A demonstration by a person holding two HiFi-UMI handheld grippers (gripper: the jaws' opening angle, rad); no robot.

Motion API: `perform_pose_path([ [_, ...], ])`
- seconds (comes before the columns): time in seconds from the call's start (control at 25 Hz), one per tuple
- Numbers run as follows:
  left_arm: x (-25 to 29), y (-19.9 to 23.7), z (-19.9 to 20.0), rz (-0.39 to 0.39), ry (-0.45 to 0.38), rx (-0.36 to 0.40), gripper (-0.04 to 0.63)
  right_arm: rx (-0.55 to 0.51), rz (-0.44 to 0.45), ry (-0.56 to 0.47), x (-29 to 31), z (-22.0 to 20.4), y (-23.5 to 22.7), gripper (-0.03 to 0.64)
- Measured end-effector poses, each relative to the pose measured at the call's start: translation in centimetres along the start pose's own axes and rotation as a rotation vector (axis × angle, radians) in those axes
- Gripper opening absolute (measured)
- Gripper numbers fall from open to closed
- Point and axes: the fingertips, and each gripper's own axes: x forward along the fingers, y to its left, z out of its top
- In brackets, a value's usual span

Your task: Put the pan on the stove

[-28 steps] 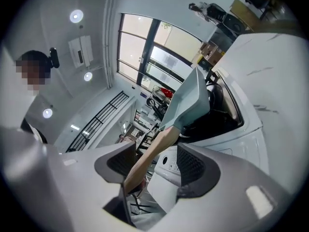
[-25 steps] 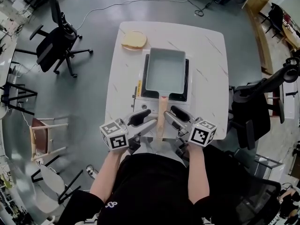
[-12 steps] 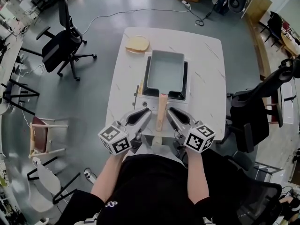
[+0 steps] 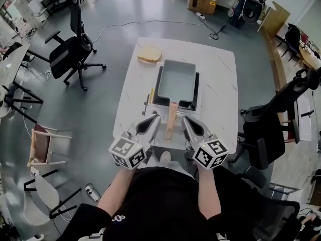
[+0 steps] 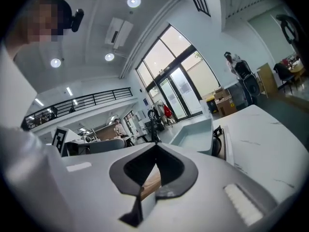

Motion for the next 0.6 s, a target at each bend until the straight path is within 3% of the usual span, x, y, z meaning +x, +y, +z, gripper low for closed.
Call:
perform_pose_path([
  [0.32, 0.3, -0.6, 1.9, 0.079, -0.024, 0.126, 0.002, -0.197, -0.111, -0.054, -1.0, 2.4, 0.5, -0.012],
  [0.6, 0.9, -1.2, 2.5, 0.094, -0.033, 0.154, 0.002, -0.268, -0.169, -0.086, -1.4, 3.6, 0.3, -0.012],
])
